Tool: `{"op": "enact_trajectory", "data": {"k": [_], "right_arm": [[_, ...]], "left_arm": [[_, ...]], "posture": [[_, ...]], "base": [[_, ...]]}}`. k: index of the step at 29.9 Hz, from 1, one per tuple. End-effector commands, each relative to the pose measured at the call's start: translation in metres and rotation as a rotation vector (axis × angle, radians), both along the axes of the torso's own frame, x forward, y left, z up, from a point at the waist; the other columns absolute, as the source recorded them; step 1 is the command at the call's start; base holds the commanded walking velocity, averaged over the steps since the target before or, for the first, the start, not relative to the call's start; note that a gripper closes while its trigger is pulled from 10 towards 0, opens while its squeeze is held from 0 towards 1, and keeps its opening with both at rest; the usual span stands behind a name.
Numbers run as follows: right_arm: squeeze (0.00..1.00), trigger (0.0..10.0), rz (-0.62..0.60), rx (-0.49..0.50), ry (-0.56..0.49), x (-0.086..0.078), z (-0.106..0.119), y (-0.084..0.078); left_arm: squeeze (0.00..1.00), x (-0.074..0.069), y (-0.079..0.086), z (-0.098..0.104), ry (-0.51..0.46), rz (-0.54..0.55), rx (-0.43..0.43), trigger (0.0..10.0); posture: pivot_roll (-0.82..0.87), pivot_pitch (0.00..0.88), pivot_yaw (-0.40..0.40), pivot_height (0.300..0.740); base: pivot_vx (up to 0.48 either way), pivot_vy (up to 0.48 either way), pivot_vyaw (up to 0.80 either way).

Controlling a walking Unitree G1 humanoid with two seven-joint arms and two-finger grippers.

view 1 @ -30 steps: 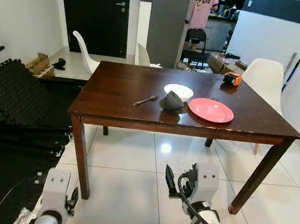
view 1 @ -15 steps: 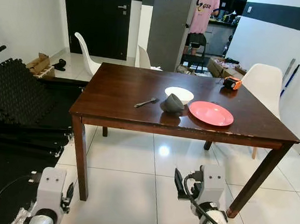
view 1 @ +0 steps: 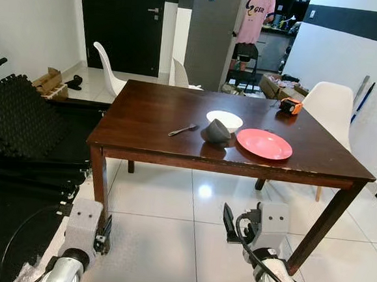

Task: Setting the table

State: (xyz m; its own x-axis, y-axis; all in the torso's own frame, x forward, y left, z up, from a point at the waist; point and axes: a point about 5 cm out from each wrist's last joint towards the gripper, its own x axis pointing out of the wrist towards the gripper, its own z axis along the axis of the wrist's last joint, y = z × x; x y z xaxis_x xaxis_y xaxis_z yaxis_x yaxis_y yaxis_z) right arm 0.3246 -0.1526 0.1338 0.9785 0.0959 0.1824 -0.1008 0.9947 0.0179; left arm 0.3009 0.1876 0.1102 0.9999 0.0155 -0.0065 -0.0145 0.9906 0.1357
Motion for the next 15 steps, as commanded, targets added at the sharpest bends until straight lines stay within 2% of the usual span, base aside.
{"op": "enact_trajectory", "data": {"k": [1, 6, 15], "right_arm": [[0.00, 10.0, -0.006, 0.001, 0.006, -0.0013, -0.0032, -0.0030], [0.00, 10.0, -0.004, -0.001, 0.007, -0.0010, -0.0035, -0.0030], [0.00, 10.0, -0.007, -0.006, 0.012, -0.0007, -0.0049, -0.0040]], "left_arm": [[0.00, -0.0013, -0.0019, -0.0041, 0.011, -0.009, 0.002, 10.0], [0.00, -0.0015, -0.0030, -0.0039, 0.006, -0.017, 0.002, 10.0], [0.00, -0.0039, -0.0101, -0.0047, 0.001, -0.053, -0.001, 10.0]], "posture": [[0.03, 0.025, 0.002, 0.740], [0.03, 0.026, 0.001, 0.740], [0.03, 0.035, 0.003, 0.740]], "base": [[0.000, 0.000, 0.00], [0.000, 0.000, 0.00], [0.323, 0.000, 0.00]]}}
